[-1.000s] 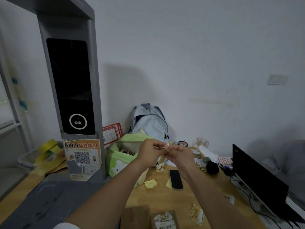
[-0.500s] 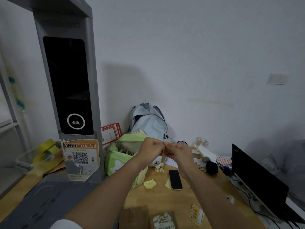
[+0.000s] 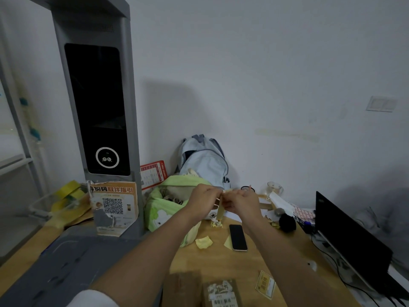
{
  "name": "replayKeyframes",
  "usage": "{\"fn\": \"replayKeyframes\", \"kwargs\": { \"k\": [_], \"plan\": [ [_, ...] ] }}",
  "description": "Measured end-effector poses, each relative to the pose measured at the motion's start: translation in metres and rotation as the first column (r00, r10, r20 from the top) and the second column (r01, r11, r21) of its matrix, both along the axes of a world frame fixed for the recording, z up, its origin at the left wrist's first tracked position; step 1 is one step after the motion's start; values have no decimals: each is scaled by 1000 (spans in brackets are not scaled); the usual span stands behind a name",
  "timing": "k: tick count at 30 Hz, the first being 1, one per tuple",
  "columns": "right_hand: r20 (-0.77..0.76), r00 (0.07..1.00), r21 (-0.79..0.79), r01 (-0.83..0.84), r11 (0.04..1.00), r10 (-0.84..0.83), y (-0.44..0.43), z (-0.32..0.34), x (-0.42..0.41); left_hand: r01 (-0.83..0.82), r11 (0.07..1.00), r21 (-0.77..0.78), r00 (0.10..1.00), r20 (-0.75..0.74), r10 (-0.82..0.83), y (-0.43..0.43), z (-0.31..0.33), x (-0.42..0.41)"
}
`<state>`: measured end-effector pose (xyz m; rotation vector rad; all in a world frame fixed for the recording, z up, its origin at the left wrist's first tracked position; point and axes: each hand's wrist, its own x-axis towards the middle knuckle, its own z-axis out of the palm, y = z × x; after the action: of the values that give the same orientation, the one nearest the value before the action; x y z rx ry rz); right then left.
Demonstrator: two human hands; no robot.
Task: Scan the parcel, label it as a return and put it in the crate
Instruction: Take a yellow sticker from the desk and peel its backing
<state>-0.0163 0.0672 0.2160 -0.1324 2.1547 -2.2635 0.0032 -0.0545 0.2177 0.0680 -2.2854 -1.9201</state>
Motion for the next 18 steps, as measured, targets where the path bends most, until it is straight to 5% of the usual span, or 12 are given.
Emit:
{"fn": "replayKeyframes", "kwargs": {
  "k": [7,13,18],
  "plan": [
    [-115,992,99,-35,994,47,1,-3,-8,-45,999,17,999,-25,46,-3,0,-7],
    [-52,998,-19,-36,999,35,7,-3,-15,-185,980,-69,975,-138,174,-8,8,-12],
    [-36,999,-32,24,999,-25,16,-1,-23,-264,963,56,951,-153,269,-13,16,-9]
  ]
}}
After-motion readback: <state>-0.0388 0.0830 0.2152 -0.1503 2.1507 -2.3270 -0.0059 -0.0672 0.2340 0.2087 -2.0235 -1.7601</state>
